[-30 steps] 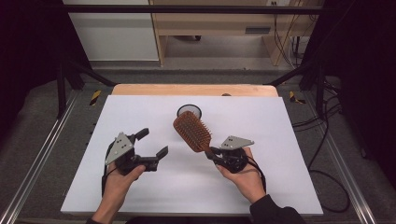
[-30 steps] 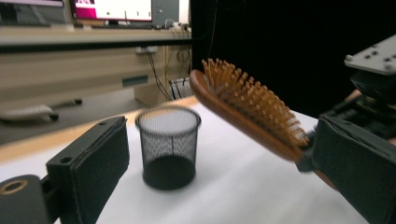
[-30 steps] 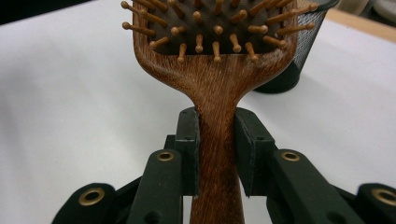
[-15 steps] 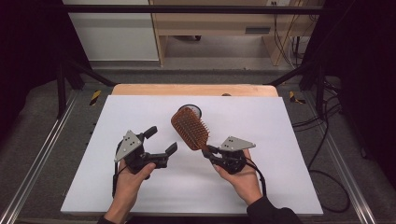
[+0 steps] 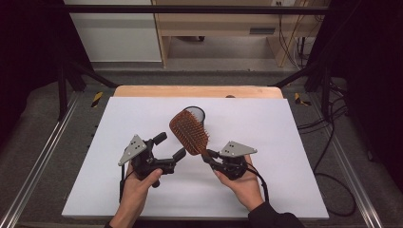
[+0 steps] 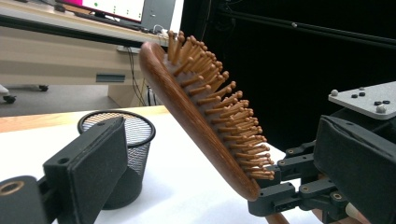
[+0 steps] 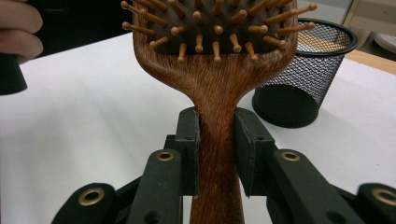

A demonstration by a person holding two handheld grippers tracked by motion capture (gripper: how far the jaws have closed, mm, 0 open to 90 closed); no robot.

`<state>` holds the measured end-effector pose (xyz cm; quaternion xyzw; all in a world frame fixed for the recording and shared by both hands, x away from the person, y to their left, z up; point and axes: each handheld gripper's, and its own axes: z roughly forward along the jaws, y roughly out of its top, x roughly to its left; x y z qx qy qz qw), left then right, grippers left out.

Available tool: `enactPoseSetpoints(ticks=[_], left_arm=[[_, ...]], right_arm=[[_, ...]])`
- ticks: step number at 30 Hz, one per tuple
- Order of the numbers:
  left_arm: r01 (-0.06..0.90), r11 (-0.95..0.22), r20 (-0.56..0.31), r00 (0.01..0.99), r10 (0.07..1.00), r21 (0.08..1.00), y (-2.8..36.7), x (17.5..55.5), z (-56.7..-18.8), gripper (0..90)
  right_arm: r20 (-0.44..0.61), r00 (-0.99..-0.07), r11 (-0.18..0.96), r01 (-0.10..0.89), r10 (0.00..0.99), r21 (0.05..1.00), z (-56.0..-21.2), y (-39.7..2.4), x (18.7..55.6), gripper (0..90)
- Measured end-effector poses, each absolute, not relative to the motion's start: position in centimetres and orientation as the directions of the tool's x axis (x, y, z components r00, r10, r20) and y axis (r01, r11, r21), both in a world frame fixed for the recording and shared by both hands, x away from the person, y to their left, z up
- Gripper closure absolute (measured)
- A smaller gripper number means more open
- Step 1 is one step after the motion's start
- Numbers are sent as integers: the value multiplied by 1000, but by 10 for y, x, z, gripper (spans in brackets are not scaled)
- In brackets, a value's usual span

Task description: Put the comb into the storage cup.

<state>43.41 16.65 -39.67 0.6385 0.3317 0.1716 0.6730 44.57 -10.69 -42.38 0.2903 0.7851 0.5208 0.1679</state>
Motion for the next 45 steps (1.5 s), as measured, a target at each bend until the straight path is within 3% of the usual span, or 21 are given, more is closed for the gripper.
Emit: enactPoseSetpoints(ticks=[23, 32, 37, 45], left_arm=[[212, 116, -235, 716, 657, 970, 164, 433, -400, 43], [245, 163, -291, 704, 647, 956, 172, 437, -400, 58], [284, 231, -366, 689, 626, 931, 182, 441, -401, 144], [318, 254, -406, 674, 617, 913, 185, 443, -400, 181]], right_arm=[[-14, -816, 346, 230, 578, 910, -428, -86, 434, 730], [-34, -830, 368, 209, 557, 906, -429, -79, 430, 730], [-52, -830, 384, 201, 556, 901, -429, -77, 430, 730], [-81, -835, 410, 180, 544, 894, -430, -72, 426, 730]])
